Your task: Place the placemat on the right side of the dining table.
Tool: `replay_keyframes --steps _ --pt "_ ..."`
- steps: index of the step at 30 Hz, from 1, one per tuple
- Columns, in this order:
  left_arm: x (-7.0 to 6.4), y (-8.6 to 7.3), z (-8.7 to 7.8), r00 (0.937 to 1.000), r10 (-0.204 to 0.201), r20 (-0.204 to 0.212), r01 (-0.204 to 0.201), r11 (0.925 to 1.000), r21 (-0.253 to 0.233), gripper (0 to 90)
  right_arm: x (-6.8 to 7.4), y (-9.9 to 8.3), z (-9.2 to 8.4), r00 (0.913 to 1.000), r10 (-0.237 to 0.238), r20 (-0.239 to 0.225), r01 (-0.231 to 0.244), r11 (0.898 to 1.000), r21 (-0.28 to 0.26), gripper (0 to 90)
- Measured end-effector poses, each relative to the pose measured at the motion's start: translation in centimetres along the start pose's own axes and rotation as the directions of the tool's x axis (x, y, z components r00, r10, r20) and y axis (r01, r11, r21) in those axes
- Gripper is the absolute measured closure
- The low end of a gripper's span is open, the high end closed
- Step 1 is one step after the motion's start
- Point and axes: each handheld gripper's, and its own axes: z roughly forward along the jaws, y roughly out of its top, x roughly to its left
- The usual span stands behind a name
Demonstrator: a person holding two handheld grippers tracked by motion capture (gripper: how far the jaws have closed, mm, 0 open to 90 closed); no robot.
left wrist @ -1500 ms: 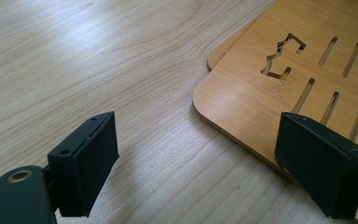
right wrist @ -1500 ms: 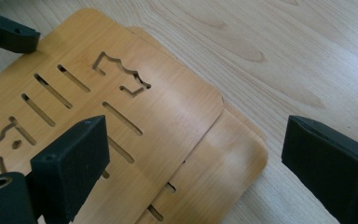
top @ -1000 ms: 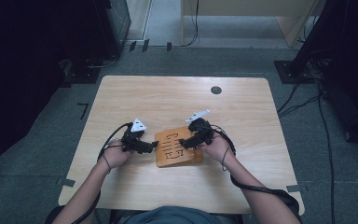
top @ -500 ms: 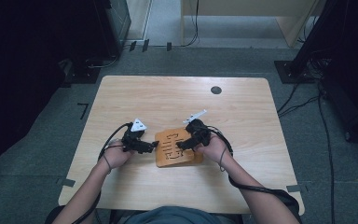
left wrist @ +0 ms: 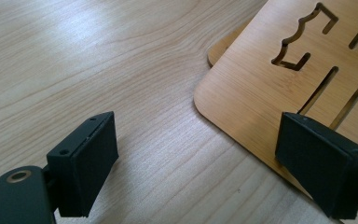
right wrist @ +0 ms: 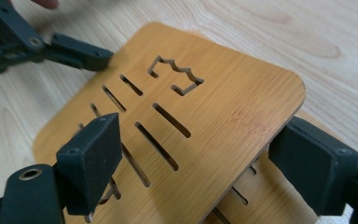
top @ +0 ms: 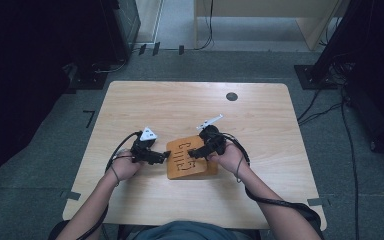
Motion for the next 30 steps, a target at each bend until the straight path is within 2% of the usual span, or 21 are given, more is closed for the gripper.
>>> replay_keyframes --steps 4,13,14,15,16,17,20,23,25,26,28,30 --pt "-0.1 0.0 0.0 0.9999 -0.011 0.009 0.011 0.9999 -0.003 12.1 0.5 0.3 -0.8 1.0 -0.002 -0.006 0.002 1.0 -0.029 17.2" --pt "-0.3 0.0 0.1 0.9999 -0.006 0.015 0.006 1.0 -0.005 12.1 2.0 1.2 -2.5 0.9992 -0.029 -0.027 0.027 0.997 -0.079 18.0" --pt "-0.3 0.0 0.2 0.9999 0.001 0.011 -0.001 1.0 0.0 12.1 2.2 1.3 -2.7 0.9993 -0.032 -0.021 0.03 0.996 -0.086 20.5" --pt "-0.4 -0.1 0.3 0.9999 0.011 0.008 -0.011 0.9999 0.011 12.2 2.4 1.4 -2.9 0.9991 -0.029 -0.031 0.026 0.996 -0.083 25.3" --pt "-0.6 -0.2 0.4 0.9991 0.041 -0.002 -0.041 0.9991 0.009 12.1 2.5 1.4 -3.0 0.999 -0.019 -0.042 0.015 0.997 -0.082 27.3" --pt "-0.7 -0.2 0.4 0.9988 0.05 0.003 -0.05 0.9987 0.011 12.2 2.7 1.4 -3.0 0.998 -0.009 -0.063 0.004 0.997 -0.081 27.7" --pt "-1.0 -0.1 0.5 0.9985 0.054 0.01 -0.054 0.9985 0.008 12.1 3.4 1.4 -2.6 0.9967 0.004 -0.081 -0.009 0.998 -0.061 31.2" --pt "-1.0 -0.1 0.5 0.9983 0.057 0.012 -0.057 0.9983 0.007 12.1 3.6 1.3 -2.2 0.9978 0.001 -0.066 -0.004 0.999 -0.052 38.8" --pt "-1.0 -0.1 0.5 0.9981 0.059 0.014 -0.059 0.9982 0.006 12.1 3.4 1.4 -2.2 0.9977 0.029 -0.061 -0.033 0.998 -0.055 47.3" --pt "-1.0 -0.1 0.5 0.9981 0.06 0.015 -0.06 0.9982 0.006 12.1 3.0 1.4 -2.3 0.9953 0.065 -0.072 -0.069 0.996 -0.052 51.3" --pt "-1.0 -0.1 0.5 0.9981 0.06 0.016 -0.06 0.9982 0.003 12.1 2.6 1.5 -2.4 0.9877 0.122 -0.098 -0.127 0.991 -0.038 56.0" --pt "-1.0 -0.2 0.5 0.9979 0.062 0.017 -0.062 0.9981 0.002 12.0 2.3 1.5 -2.2 0.9716 0.178 -0.155 -0.181 0.984 -0.001 61.1"
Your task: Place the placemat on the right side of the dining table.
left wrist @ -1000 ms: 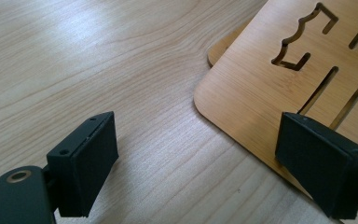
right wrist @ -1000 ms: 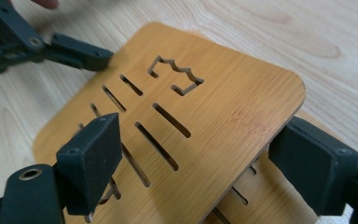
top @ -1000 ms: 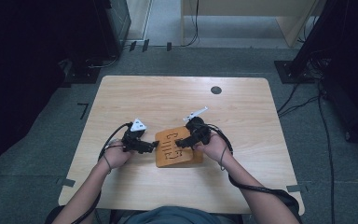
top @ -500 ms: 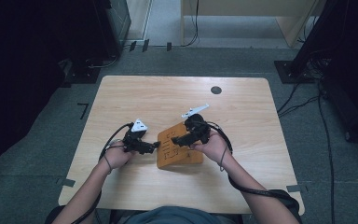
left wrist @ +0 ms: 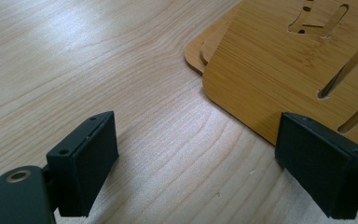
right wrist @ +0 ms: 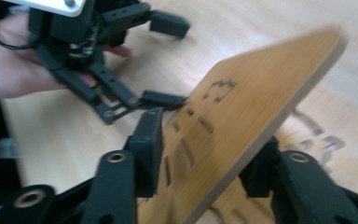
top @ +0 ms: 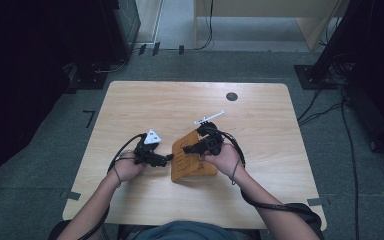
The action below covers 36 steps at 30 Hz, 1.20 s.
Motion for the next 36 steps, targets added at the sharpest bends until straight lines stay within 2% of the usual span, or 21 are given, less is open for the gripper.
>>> replay_keyframes --steps 3,8,11,12,16,18,22,24,27,30,36 --pt "0.0 0.0 0.0 1.0 0.001 0.001 -0.001 1.0 -0.001 12.0 -0.1 0.1 0.0 0.9982 0.05 -0.033 -0.049 0.998 0.027 67.1" --pt "0.1 -0.1 0.0 1.0 0.006 0.005 -0.006 1.0 -0.003 11.7 -0.3 0.4 -0.3 0.9884 0.148 -0.037 -0.146 0.988 0.051 75.7" --pt "0.1 -0.1 0.0 0.9999 0.012 0.01 -0.012 0.9999 -0.005 11.7 -0.5 0.5 -0.6 0.9846 0.172 -0.033 -0.17 0.984 0.043 79.5" --pt "0.2 -0.1 -0.1 0.9998 0.014 0.012 -0.014 0.9999 -0.004 11.7 -0.5 0.6 -0.8 0.981 0.19 -0.038 -0.189 0.981 0.04 80.5" --pt "0.5 -0.3 -0.2 0.9996 0.019 0.021 -0.019 0.9998 -0.002 9.9 -0.8 0.7 -1.4 0.9695 0.231 -0.083 -0.23 0.973 0.02 83.9" --pt "0.5 -0.3 -0.3 0.9997 0.018 0.018 -0.018 0.9998 -0.001 9.9 -0.7 0.7 -1.6 0.9739 0.217 -0.067 -0.217 0.976 0.009 85.4" --pt "0.5 -0.3 -0.3 0.9997 0.018 0.017 -0.018 0.9998 -0.002 9.9 -0.7 0.8 -2.0 0.9731 0.222 -0.061 -0.223 0.975 -0.006 87.6" --pt "0.5 -0.3 -0.2 0.9998 0.015 0.014 -0.015 0.9999 -0.002 9.9 -0.8 0.9 -2.4 0.9591 0.251 -0.131 -0.255 0.967 -0.016 87.6" --pt "0.5 -0.3 -0.2 0.9998 0.014 0.014 -0.014 0.9999 -0.003 9.9 -0.5 1.1 -2.9 0.9689 0.223 -0.108 -0.228 0.973 -0.042 87.6" --pt "0.5 -0.3 -0.2 0.9998 0.015 0.013 -0.015 0.9999 -0.003 9.9 -0.7 1.0 -2.9 0.9687 0.226 -0.101 -0.232 0.972 -0.044 87.6" --pt "0.5 -0.3 -0.2 0.9998 0.013 0.012 -0.013 0.9999 -0.003 9.9 -1.3 1.1 -3.4 0.9757 0.212 -0.055 -0.216 0.974 -0.071 87.6"
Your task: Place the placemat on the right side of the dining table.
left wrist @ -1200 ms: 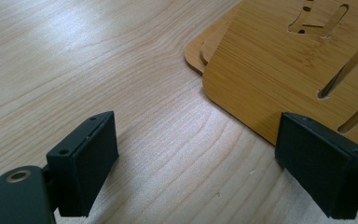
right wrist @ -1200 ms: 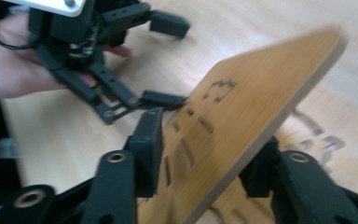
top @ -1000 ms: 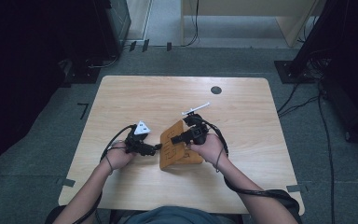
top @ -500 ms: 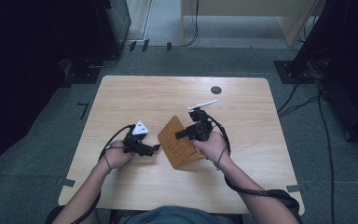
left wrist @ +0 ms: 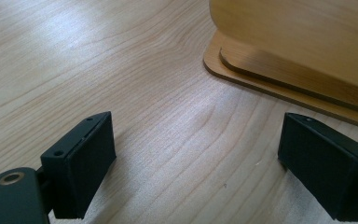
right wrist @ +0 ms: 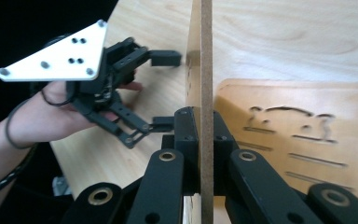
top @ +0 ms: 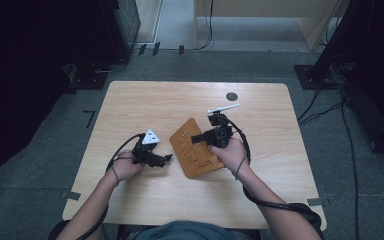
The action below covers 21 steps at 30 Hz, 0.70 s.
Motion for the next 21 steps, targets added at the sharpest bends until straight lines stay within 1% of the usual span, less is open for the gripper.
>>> replay_keyframes --steps 2,6,8,11,14,17,21 --pt "0.0 0.0 0.0 1.0 -0.001 0.0 0.001 1.0 -0.001 9.9 -0.2 0.1 -0.3 0.9997 -0.005 0.023 0.005 1.0 -0.012 87.6" --pt "0.0 0.0 0.0 1.0 -0.001 -0.001 0.001 1.0 0.0 9.9 -0.5 0.2 -0.7 0.9988 -0.009 0.047 0.01 1.0 -0.021 87.5" --pt "0.0 0.0 0.0 1.0 -0.002 -0.001 0.002 1.0 0.0 9.9 -0.5 0.3 -1.0 0.997 -0.024 0.073 0.026 0.999 -0.031 87.6" --pt "0.0 0.0 0.0 1.0 -0.002 -0.002 0.002 1.0 0.0 9.9 -0.6 0.3 -1.4 0.9916 -0.049 0.119 0.055 0.998 -0.044 87.6" --pt "0.0 0.0 0.0 1.0 -0.003 -0.002 0.003 1.0 0.0 9.9 -0.7 0.4 -1.8 0.9866 -0.061 0.151 0.07 0.996 -0.05 87.5" --pt "0.0 0.0 0.0 1.0 -0.003 -0.003 0.003 1.0 0.0 9.9 -0.9 0.5 -2.2 0.9791 -0.076 0.189 0.089 0.994 -0.059 87.5" --pt "0.0 0.0 0.0 1.0 -0.004 -0.004 0.004 1.0 0.0 9.9 -1.1 0.5 -2.6 0.9747 -0.083 0.207 0.098 0.993 -0.066 87.5"
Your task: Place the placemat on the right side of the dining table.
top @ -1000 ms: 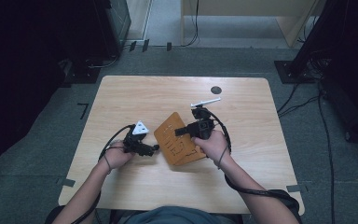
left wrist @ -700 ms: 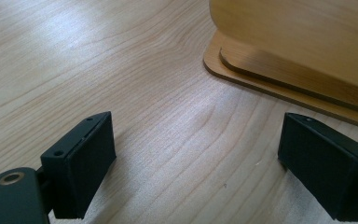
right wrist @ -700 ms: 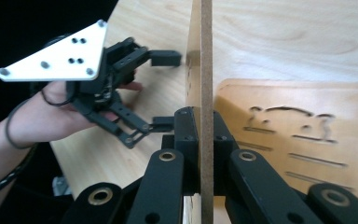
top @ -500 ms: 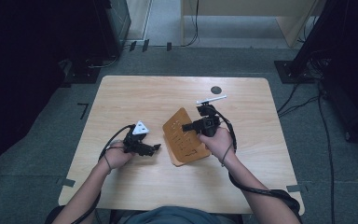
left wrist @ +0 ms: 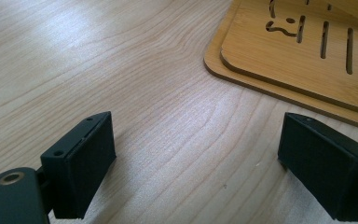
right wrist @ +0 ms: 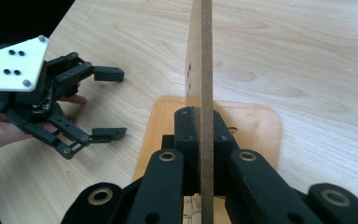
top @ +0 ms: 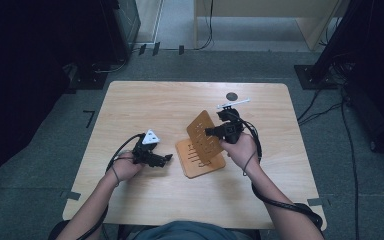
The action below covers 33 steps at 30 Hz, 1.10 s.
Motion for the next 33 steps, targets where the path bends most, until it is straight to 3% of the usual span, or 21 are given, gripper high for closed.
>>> replay_keyframes --steps 22,33 --pt "0.0 0.0 0.0 1.0 -0.004 -0.004 0.004 1.0 0.001 9.9 -1.0 0.3 -1.4 0.991 -0.049 0.124 0.055 0.998 -0.04 87.5" --pt "0.0 0.0 0.0 1.0 -0.004 -0.004 0.004 1.0 0.001 9.9 -1.8 0.3 -2.1 0.9872 -0.039 0.155 0.047 0.998 -0.051 87.5"
